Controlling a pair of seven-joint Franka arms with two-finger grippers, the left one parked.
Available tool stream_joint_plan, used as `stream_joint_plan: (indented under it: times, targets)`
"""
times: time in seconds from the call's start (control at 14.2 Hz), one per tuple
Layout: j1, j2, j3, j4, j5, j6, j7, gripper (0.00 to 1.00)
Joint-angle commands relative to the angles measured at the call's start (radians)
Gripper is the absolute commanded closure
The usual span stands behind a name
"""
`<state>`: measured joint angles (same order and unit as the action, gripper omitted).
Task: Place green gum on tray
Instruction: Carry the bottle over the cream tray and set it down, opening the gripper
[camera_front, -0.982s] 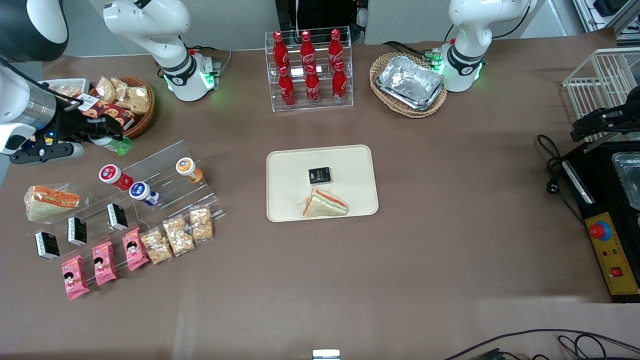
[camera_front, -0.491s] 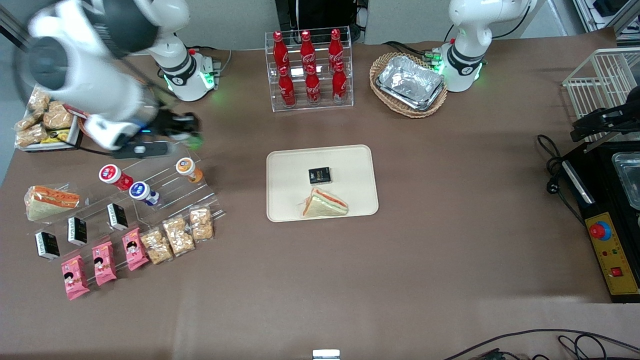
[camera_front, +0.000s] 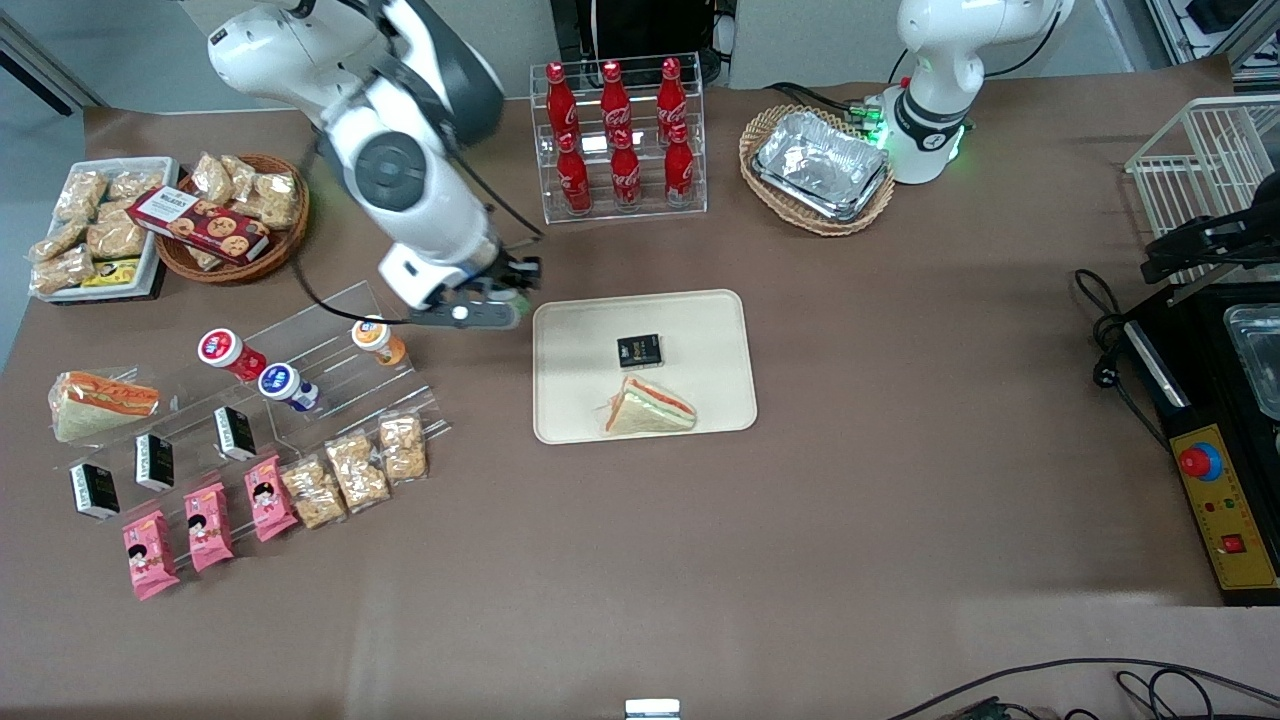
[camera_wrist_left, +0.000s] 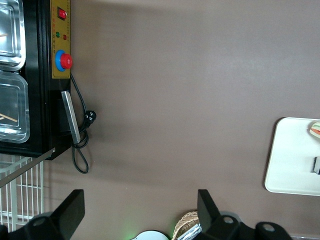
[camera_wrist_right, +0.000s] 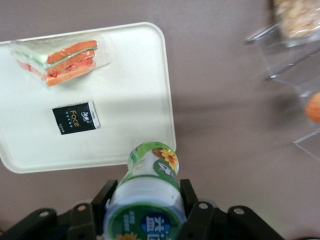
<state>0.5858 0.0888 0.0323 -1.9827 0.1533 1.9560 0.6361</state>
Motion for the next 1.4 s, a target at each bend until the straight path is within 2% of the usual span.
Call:
stream_joint_plan:
  times: [0.0, 0.49, 1.12, 1.19, 1.26, 1.33]
  targets:
    - [0.045, 0.054, -0.014, -0.123, 0.009, 0.235, 0.028, 0.50]
    - [0.088, 0.241, -0.014, -0.145, 0.005, 0.469, 0.028, 0.50]
    - [0.104, 0.310, -0.012, -0.143, 0.008, 0.529, 0.028, 0.49]
    - [0.106, 0.310, -0.012, -0.142, 0.011, 0.529, 0.028, 0.43]
    - [0.105, 0.310, -0.011, -0.140, 0.012, 0.529, 0.033, 0.17]
    - [0.103, 0.310, -0.012, -0.140, 0.012, 0.529, 0.033, 0.08]
